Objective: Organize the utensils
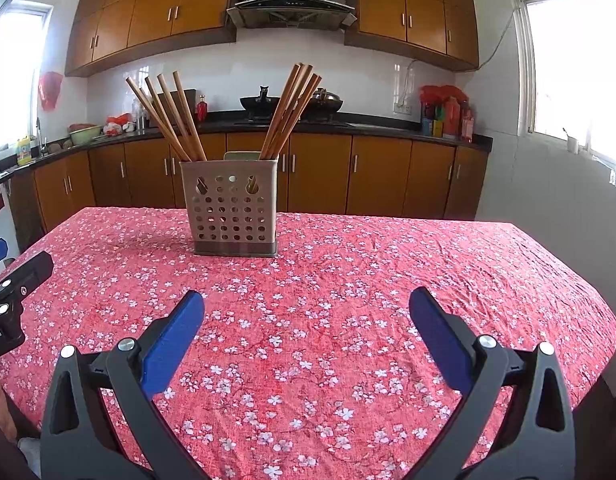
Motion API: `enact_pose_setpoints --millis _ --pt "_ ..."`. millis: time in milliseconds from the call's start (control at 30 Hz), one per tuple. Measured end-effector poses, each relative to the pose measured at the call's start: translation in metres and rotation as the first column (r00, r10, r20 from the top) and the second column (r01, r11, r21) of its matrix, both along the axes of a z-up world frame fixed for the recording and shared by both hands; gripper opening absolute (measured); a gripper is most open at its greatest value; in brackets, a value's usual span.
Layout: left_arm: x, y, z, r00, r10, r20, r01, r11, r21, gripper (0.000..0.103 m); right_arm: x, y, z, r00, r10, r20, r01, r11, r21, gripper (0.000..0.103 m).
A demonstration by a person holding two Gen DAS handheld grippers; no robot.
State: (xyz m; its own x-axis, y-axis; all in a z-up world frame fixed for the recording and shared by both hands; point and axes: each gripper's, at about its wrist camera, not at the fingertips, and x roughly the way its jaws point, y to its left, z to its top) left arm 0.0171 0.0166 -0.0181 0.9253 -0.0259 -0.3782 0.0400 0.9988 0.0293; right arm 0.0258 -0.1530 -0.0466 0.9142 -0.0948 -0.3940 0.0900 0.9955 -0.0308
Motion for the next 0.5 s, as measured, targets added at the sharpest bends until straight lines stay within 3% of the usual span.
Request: enact_pose_setpoints --millis 500 --pt "0.0010 0.0007 -0.0010 1.000 -0.001 -0.008 0.001 1.000 -0.004 0.099 0.0007 -0.0029 -0.0010 1.000 -0.004 -0.005 0.004 1.000 0.007 0.101"
